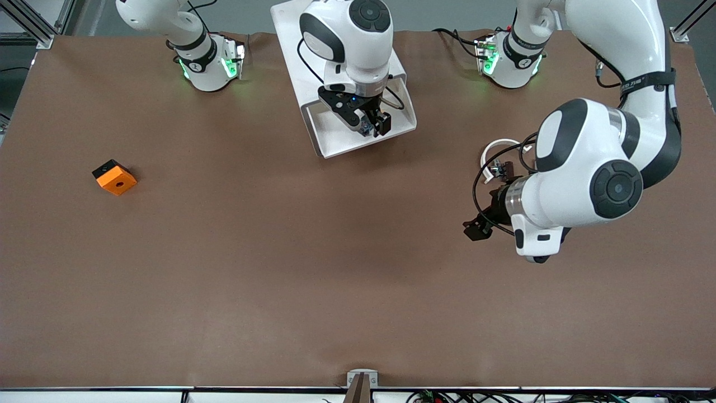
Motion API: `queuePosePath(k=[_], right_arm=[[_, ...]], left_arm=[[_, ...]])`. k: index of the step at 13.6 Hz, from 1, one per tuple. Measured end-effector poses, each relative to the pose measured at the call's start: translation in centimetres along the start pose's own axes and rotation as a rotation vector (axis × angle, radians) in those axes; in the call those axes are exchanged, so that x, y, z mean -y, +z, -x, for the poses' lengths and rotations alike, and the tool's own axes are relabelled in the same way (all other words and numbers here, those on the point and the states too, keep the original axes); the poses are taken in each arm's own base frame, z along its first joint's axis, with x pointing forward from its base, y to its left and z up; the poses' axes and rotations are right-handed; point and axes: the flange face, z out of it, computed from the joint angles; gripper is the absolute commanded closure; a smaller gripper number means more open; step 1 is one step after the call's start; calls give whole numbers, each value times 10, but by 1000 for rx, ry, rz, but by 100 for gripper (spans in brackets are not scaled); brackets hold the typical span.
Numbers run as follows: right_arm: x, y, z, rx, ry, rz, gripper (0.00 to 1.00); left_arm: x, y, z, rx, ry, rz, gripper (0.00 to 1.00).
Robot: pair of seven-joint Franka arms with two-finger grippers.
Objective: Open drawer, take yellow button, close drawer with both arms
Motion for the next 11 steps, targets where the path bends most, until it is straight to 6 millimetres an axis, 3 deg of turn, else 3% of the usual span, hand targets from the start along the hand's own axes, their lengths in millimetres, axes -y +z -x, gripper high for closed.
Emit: queuePosePath(k=[2, 4, 5, 11], right_arm=[[0, 3, 1, -2, -1, 0, 36], [0, 4, 1, -3, -1, 2, 91], [0, 4, 1, -3, -1, 2, 100], [-1, 3, 5, -5, -47, -1, 100]], left_arm=[[1, -7, 5, -33, 45, -8, 0], [-1, -9, 15, -58, 90, -19, 0], [-3, -9, 19, -63, 104, -17, 0], [-26, -4, 48, -110, 179, 48, 0]])
